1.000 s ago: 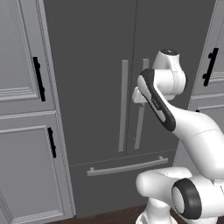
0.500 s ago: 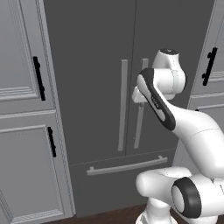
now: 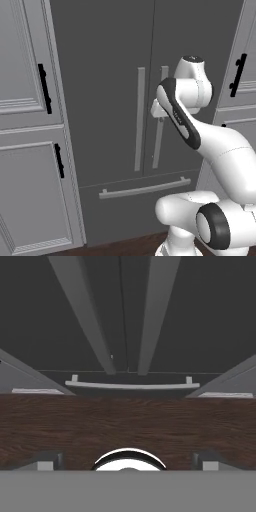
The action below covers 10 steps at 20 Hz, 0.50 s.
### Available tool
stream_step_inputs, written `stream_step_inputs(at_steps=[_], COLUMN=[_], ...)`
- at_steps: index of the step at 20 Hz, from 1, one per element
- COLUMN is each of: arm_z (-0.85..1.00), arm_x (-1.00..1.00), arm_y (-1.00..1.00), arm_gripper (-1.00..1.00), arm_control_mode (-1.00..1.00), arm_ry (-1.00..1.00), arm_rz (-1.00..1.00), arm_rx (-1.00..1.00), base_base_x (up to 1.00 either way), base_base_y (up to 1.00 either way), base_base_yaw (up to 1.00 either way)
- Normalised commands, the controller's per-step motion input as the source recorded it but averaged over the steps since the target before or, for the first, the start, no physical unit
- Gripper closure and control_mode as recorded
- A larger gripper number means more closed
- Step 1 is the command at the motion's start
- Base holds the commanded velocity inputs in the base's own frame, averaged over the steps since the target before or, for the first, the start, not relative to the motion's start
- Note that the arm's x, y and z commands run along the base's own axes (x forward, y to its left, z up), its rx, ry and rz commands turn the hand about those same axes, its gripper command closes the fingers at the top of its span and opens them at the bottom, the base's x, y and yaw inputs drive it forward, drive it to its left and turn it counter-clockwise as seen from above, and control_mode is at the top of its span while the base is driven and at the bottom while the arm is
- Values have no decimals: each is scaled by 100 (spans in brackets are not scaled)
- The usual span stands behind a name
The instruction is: Take the strawberry from the fridge and place it on top of the pancake, located on the dining counter.
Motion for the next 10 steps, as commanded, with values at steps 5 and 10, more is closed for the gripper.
stream_step_inputs(at_steps=[5, 10], arm_z=[0, 0], arm_x=[0, 0], arm_y=[0, 0], arm_gripper=[-100, -100], arm_control_mode=[100, 100], arm_ry=[0, 0], arm_rz=[0, 0], arm_rx=[0, 0], base_base_x=[-28, -27], base_base_y=[0, -1], base_base_yaw=[0, 0])
